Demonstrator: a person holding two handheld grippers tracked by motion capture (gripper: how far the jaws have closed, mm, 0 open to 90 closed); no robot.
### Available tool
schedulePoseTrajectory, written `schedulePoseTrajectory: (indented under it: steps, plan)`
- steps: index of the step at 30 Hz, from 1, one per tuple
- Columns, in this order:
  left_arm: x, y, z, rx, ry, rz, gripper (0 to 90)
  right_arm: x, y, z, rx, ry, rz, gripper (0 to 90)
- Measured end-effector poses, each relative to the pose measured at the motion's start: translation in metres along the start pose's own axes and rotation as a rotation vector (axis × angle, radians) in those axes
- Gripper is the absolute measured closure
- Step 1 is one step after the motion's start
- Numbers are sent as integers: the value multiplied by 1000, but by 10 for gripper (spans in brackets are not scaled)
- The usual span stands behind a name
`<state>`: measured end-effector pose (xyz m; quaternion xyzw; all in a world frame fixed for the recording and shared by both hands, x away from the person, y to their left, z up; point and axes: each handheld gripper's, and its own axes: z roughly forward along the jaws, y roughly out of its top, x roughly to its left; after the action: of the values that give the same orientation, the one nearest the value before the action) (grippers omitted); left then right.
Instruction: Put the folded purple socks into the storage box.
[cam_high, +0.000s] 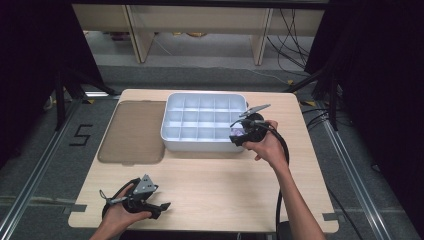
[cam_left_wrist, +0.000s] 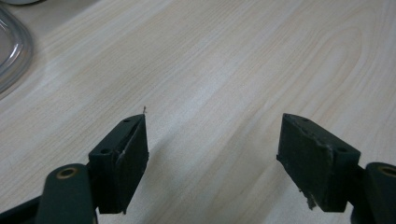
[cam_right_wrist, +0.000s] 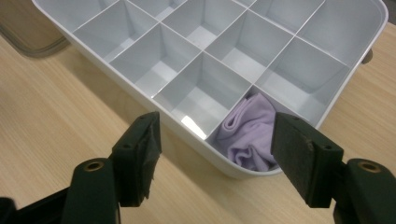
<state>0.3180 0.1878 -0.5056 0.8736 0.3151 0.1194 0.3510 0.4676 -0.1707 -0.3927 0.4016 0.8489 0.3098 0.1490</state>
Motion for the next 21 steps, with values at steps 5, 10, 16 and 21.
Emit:
schedulePoseTrajectory:
  steps: [5,10,16,21]
  plan:
    - [0,0,0,-2,1,-4,239,6,-3,-3,-10,9,24,318]
    - [0,0,0,-4,1,-7,240,10,-8,-4,-30,19,24,293]
    - [1,-1,0,-8,5,-20,240,16,-14,-6,-61,21,23,287]
    - [0,-1,1,-9,4,-32,240,19,-19,-7,-76,32,18,281]
